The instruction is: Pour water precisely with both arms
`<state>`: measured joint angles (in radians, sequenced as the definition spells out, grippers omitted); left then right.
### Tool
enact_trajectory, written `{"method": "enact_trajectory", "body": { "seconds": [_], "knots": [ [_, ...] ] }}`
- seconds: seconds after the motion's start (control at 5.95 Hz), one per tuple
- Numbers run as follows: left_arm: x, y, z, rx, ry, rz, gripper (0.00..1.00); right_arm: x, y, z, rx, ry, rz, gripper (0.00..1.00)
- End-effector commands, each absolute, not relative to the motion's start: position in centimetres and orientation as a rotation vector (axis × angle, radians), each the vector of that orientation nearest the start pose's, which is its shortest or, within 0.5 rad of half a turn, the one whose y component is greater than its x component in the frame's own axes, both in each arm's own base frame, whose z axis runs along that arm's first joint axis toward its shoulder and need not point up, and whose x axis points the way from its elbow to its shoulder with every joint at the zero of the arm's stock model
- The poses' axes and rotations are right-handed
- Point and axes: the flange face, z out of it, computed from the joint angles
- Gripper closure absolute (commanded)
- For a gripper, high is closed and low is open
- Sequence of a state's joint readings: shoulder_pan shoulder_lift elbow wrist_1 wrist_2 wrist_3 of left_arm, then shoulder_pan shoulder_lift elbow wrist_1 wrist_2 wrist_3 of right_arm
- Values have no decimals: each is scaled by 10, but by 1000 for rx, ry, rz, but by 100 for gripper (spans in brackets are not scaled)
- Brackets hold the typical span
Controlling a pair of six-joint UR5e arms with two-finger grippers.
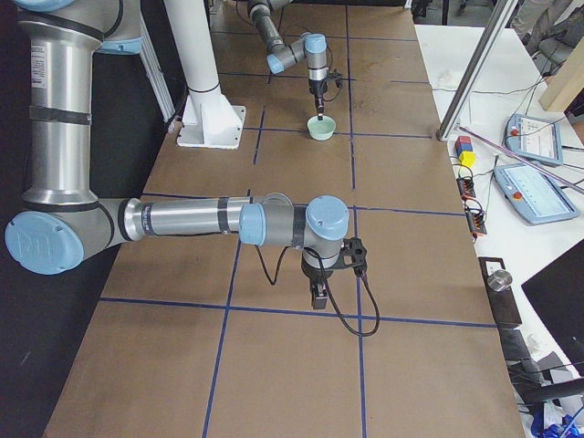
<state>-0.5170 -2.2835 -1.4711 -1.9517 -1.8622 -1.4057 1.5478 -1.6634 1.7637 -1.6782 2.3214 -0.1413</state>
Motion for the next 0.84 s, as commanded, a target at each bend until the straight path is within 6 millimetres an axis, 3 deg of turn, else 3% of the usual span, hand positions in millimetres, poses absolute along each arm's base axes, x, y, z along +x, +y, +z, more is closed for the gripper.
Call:
{"method": "enact_trajectory", "body": {
  "seconds": [0.0,0.17,0.34,0.5,0.67],
  "knots": [
    [584,-454,230,72,1000,-180,0,55,-454,607,63,-749,-164,0],
    [574,-454,226,60,969,-189,0,55,-455,599,76,-745,-167,0],
    [549,-454,209,82,921,-147,0,54,-453,580,104,-754,-162,0],
    [509,-447,210,87,863,-116,0,54,-452,552,151,-756,-165,0],
    [461,-450,226,77,835,-66,0,51,-451,533,180,-778,-172,0]
  ]
}}
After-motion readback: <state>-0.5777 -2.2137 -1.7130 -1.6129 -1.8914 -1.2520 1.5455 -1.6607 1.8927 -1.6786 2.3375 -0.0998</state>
